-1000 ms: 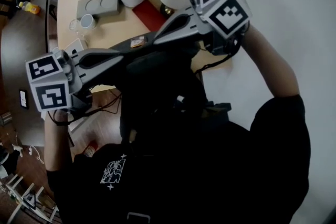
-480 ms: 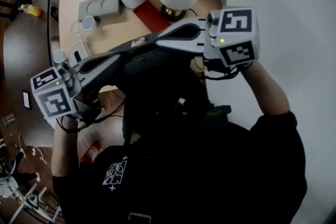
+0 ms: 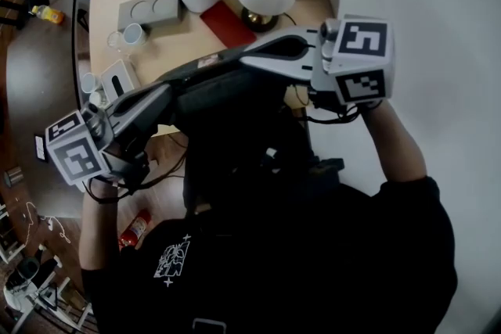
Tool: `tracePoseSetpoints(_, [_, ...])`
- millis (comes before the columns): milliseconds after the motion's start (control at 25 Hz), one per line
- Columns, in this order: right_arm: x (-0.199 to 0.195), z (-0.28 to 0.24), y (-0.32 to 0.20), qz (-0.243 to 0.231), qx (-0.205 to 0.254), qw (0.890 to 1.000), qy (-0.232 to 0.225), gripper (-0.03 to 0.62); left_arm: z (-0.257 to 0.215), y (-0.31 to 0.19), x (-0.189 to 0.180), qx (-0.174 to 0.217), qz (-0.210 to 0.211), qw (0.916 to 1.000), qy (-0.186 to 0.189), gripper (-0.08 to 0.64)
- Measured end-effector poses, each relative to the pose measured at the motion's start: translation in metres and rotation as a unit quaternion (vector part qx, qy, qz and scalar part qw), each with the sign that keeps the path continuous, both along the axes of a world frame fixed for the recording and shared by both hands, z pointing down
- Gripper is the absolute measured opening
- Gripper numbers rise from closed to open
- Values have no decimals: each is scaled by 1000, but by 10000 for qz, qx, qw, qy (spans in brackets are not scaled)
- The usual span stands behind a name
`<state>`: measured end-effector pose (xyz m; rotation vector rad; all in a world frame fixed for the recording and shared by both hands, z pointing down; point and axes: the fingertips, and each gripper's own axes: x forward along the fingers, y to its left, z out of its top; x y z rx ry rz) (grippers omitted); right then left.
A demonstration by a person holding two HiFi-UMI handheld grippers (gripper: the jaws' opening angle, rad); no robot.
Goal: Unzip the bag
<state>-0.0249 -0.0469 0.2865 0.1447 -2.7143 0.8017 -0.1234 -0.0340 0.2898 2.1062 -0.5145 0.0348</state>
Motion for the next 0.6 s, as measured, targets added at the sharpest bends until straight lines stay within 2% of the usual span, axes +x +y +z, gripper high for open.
tracePoseSetpoints(240, [24, 1, -3, 542, -6, 9985, -94, 8, 12, -7, -32, -171, -838, 9947, 577, -2])
tracePoseSetpoints(440, [43, 8, -9, 906, -121, 9958, -107, 8, 28, -9, -63, -275, -1573, 9815, 1057, -2])
tracePoseSetpoints(600, [76, 23, -15, 1555, -483, 9856, -452, 8, 44, -7, -82, -435, -1986, 9708, 1275, -2])
